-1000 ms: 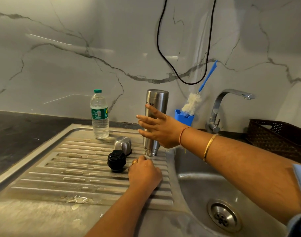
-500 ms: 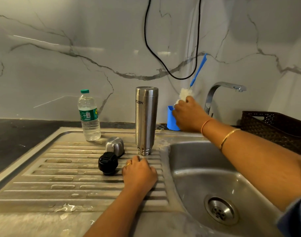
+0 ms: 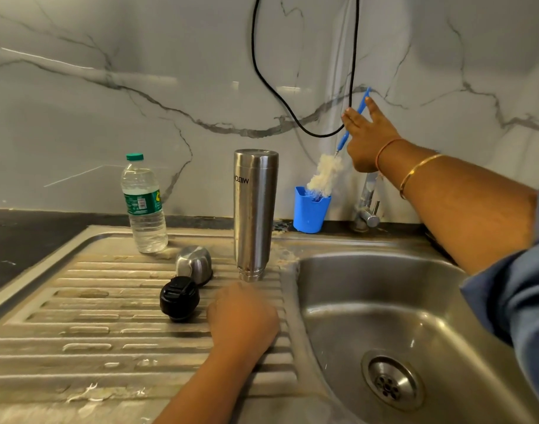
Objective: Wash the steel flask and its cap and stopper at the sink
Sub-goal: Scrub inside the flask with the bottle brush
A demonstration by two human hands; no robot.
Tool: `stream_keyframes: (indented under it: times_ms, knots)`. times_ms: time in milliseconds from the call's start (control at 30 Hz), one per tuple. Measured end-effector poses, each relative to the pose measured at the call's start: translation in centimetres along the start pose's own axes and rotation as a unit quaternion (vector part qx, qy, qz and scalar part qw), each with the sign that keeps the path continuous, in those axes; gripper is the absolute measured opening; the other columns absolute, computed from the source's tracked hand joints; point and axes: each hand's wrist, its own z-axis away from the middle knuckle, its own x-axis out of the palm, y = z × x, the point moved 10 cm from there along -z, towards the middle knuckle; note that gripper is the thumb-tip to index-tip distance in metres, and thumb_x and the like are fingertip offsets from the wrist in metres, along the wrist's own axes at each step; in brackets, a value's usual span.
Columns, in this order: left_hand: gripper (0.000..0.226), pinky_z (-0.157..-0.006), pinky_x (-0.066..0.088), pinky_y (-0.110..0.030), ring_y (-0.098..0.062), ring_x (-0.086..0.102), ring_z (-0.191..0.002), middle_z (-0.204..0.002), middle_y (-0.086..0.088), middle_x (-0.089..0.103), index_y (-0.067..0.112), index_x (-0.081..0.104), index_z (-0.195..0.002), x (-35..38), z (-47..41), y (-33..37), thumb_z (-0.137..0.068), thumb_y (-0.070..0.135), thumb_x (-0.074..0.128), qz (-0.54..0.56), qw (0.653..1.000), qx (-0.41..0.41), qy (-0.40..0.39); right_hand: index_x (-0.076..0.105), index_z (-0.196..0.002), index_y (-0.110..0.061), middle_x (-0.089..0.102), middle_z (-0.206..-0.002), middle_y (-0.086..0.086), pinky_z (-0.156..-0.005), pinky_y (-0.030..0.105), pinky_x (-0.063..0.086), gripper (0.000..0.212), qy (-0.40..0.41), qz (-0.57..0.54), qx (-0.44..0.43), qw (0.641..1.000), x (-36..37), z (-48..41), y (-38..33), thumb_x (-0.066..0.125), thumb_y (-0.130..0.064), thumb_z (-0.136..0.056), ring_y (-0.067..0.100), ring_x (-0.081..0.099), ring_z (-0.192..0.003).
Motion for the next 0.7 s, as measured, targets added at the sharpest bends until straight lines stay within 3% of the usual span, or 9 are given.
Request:
stream_keyframes:
  times_ms: [133, 233, 333, 500, 700]
  knots:
    - [0.050, -0.108, 0.023, -0.040, -0.025, 0.026, -0.133, -0.144, -0.002, 0.034, 0.023, 0.038, -0.140, 0.1, -0.1, -0.1, -0.093, 0.040, 0.034, 0.006, 1.000, -0.005, 0.003, 0.041, -0.142, -0.019, 0.012, -0.157, 0.017, -0.110, 0.063, -0.009, 0.050, -0.045, 0.038, 0.018, 0.998, 0.0, -1.2, 0.8, 0.033, -0.037, -0.096, 0.032, -0.003, -0.146]
    - [0.053, -0.110, 0.021, -0.040, -0.025, 0.023, -0.134, -0.146, -0.002, 0.032, 0.023, 0.035, -0.143, 0.1, -0.1, -0.2, -0.093, 0.040, 0.033, 0.012, 1.000, -0.012, -0.002, 0.051, -0.134, -0.025, 0.031, -0.152, 0.012, -0.109, 0.063, -0.009, 0.045, -0.055, 0.044, 0.019, 0.997, -0.2, -1.8, 1.2, 0.036, -0.042, -0.095, 0.031, 0.015, -0.144]
    - [0.054, -0.111, 0.020, -0.041, -0.025, 0.022, -0.135, -0.147, -0.002, 0.030, 0.024, 0.033, -0.144, 0.0, -0.1, -0.3, -0.093, 0.041, 0.033, 0.014, 1.000, -0.016, -0.006, 0.060, -0.122, -0.021, 0.045, -0.139, 0.010, -0.114, 0.058, -0.002, 0.038, -0.020, 0.020, 0.012, 1.000, -1.4, -2.0, 1.6, 0.037, -0.037, -0.096, 0.028, 0.036, -0.132]
    - [0.056, -0.112, 0.018, -0.041, -0.026, 0.019, -0.137, -0.148, -0.002, 0.028, 0.024, 0.031, -0.146, 0.2, -0.2, -0.4, -0.093, 0.042, 0.033, 0.016, 1.000, -0.020, -0.015, 0.059, -0.122, -0.018, 0.046, -0.136, 0.012, -0.112, 0.045, 0.021, 0.036, 0.023, 0.013, 0.028, 0.999, -2.7, -1.9, 3.3, 0.039, -0.034, -0.097, 0.030, 0.041, -0.126]
    - [0.056, -0.113, 0.017, -0.041, -0.025, 0.020, -0.138, -0.149, 0.000, 0.027, 0.026, 0.030, -0.146, 0.0, 0.0, -0.3, -0.093, 0.043, 0.034, 0.015, 1.000, -0.019, -0.020, 0.058, -0.118, -0.016, 0.053, -0.126, 0.011, -0.107, 0.043, 0.027, 0.036, 0.084, 0.026, 0.037, 0.995, -3.4, -0.4, 6.0, 0.037, -0.034, -0.095, 0.028, 0.047, -0.116]
